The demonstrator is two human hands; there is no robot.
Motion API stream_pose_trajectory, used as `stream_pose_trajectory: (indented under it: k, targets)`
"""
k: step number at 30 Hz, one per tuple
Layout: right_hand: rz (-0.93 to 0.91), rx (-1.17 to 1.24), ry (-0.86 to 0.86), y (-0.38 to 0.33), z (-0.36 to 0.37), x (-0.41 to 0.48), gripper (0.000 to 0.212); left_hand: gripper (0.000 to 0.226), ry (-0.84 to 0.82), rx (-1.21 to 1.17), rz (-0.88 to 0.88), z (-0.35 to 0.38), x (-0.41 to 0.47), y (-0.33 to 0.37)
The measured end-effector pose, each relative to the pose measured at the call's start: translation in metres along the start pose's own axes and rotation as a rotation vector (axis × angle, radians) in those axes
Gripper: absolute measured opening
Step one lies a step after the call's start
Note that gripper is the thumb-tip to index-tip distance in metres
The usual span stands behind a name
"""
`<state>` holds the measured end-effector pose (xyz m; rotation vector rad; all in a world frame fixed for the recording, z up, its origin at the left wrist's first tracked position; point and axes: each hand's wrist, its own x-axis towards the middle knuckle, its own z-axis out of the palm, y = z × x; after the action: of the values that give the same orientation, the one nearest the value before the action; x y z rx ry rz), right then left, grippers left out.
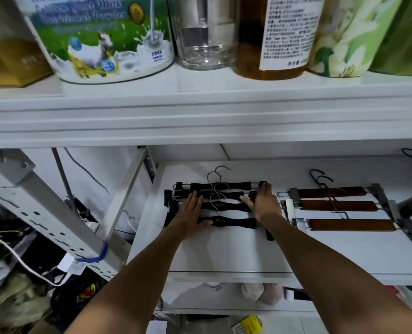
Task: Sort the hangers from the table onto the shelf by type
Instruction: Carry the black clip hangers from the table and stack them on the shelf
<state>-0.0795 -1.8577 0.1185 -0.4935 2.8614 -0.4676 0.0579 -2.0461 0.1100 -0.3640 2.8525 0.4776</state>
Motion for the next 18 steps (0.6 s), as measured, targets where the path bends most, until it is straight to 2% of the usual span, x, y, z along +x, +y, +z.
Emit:
stream_pose_trajectory:
  k: [12, 18]
  targets:
    - [-0.064, -0.220, -0.069, 0.003, 0.000, 0.000, 0.094, 0.089, -0.009, -0.023, -0.014, -0.004, -0.003, 0.006]
    - [-0.170, -0.298, 0.020, 0.001, -0.006, -0.013, 0.084, 0.091, 0.047, -0.018, -0.042, -0.009, -0.002, 0.010]
